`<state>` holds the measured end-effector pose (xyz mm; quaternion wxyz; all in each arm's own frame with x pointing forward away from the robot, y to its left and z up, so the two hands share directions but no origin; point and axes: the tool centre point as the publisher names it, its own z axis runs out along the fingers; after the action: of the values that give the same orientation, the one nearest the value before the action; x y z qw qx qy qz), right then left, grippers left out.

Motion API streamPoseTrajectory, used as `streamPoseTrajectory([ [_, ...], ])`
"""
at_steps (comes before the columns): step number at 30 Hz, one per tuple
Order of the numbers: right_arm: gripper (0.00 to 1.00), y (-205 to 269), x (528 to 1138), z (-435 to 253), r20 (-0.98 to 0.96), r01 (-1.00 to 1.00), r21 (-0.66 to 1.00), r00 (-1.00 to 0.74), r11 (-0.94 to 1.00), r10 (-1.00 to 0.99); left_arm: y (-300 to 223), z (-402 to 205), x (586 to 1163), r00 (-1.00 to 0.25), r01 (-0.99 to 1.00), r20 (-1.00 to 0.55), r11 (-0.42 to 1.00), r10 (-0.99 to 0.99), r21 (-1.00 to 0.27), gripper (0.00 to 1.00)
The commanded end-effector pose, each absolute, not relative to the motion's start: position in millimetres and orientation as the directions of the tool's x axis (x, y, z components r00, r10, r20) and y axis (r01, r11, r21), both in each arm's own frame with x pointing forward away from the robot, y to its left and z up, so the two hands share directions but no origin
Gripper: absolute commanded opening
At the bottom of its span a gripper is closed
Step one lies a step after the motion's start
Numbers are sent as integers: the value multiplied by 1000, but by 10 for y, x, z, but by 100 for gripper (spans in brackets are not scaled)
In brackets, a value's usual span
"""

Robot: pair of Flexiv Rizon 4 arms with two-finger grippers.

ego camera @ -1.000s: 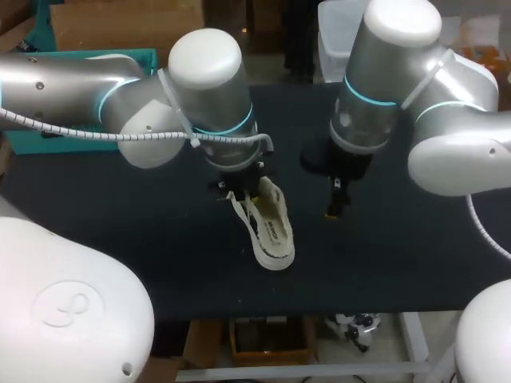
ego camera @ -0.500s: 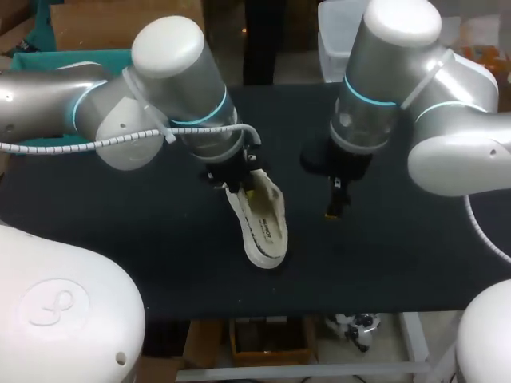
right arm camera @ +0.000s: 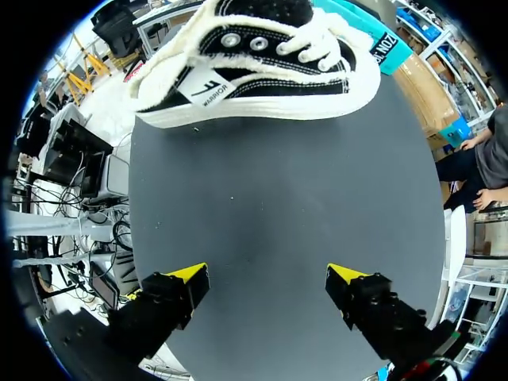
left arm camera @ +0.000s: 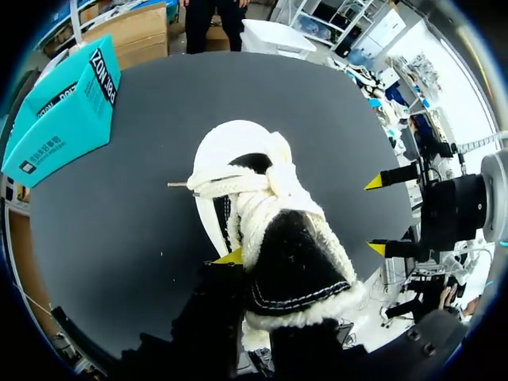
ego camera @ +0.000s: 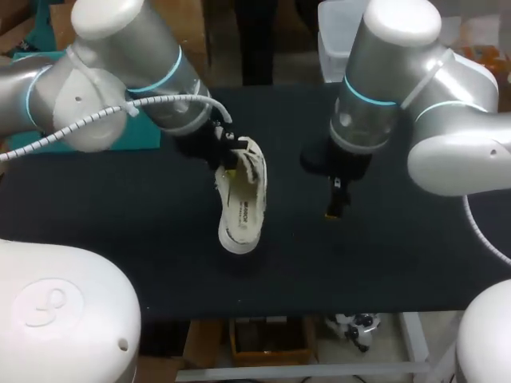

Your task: Open the shoe tongue, take the insole out of the shoe, put the insole back into the shoe, and pack the shoe into the shoebox

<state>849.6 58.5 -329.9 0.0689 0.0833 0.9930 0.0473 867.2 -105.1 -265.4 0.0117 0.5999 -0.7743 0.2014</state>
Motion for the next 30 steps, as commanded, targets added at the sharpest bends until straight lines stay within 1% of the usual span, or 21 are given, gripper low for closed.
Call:
streamPoseTrajectory([
  [1, 100, 576, 8492, -3295, -129, 158, 105, -977, 982, 171, -841, -2206, 8702, -396, -897, 267, 307, -879, -318, 0],
  [3, 100, 576, 8492, -3295, -129, 158, 105, -977, 982, 171, -714, -2007, 8772, -480, -857, 254, 388, -840, -339, 0],
  [5, 100, 576, 8492, -3295, -129, 158, 105, -977, 982, 171, -629, -1908, 8828, -494, -846, 247, 394, -834, -360, 0],
  [8, 100, 576, 8492, -3295, -129, 158, 105, -977, 982, 171, -629, -1908, 8828, -494, -846, 247, 394, -834, -360, 0],
  [10, 100, 576, 8492, -3295, -129, 158, 105, -977, 982, 171, -603, -1873, 8843, -516, -832, 240, 415, -822, -367, 0],
  [11, 100, 576, 8492, -3295, -129, 158, 105, -977, 982, 171, -473, -1675, 8963, -619, -769, 233, 518, -750, -374, 0],
  [20, 100, 576, 8492, -3295, -129, 158, 105, -977, 982, 171, -473, -1675, 8963, -619, -769, 233, 518, -750, -374, 0],
  [21, 100, 576, 8492, -3295, -129, 158, 105, -977, 982, 171, -425, -1548, 9087, -672, -727, 215, 576, -708, -374, 0],
  [23, 100, 576, 8492, -3295, -129, 158, 105, -977, 982, 171, -425, -1548, 9087, -672, -727, 215, 576, -708, -374, 0],
  [24, 100, 576, 8492, -3295, -129, 158, 105, -977, 982, 171, -405, -1456, 9187, -734, -669, 185, 648, -653, -365, 0],
  [25, 100, 576, 8492, -3295, -129, 158, 105, -977, 982, 171, -405, -1456, 9187, -734, -669, 185, 648, -653, -365, 0],
  [26, 100, 576, 8492, -3295, -129, 158, 105, -977, 982, 171, -319, -1305, 9366, -805, -582, 122, 734, -580, -351, 0],
  [27, 100, 576, 8492, -3295, -129, 158, 105, -977, 982, 171, -150, -1163, 9619, -845, -518, 65, 780, -532, -352, 0],
  [28, 100, 576, 8492, -3295, -129, 158, 105, -977, 982, 171, -81, -1106, 9737, -851, -505, 52, 790, -522, -348, 0],
  [30, 100, 576, 8492, -3295, -129, 158, 105, -977, 982, 171, -81, -1106, 9737, -851, -505, 52, 790, -522, -348, 0],
])
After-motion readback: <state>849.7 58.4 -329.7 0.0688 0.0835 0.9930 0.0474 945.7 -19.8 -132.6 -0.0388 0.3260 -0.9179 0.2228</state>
